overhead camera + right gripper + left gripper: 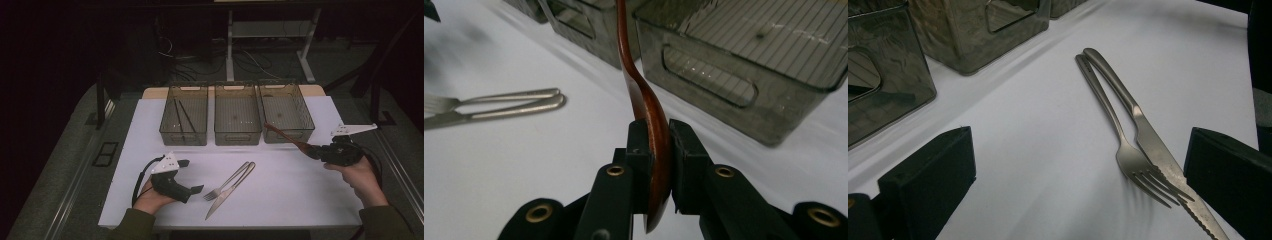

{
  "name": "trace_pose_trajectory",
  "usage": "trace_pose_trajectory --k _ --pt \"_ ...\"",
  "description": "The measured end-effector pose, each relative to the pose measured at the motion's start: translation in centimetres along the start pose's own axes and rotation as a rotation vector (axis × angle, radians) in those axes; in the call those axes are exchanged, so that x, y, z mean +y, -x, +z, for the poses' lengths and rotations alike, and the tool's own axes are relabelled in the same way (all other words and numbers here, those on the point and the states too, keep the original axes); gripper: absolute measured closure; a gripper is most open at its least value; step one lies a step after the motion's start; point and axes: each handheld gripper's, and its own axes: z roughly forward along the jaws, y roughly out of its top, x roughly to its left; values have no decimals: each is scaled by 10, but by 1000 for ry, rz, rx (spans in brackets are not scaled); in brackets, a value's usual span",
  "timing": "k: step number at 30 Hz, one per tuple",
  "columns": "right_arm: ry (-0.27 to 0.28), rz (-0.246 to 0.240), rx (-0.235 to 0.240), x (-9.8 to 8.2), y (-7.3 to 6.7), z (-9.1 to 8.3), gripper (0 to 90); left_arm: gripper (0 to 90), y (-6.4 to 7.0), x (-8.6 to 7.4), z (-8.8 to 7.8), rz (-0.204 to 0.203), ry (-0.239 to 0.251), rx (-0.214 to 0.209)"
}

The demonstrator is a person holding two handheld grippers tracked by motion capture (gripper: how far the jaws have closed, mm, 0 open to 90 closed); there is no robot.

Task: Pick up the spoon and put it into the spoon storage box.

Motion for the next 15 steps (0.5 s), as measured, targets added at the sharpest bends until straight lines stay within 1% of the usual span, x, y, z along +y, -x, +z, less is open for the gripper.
trace_pose_trajectory --k 5,15 --pt "11 4 -3 9 -3 5 791 0 0 0 1 -1 -4 -1" --pt "33 17 -13 27 -10 20 791 0 1 0 2 1 -6 -5"
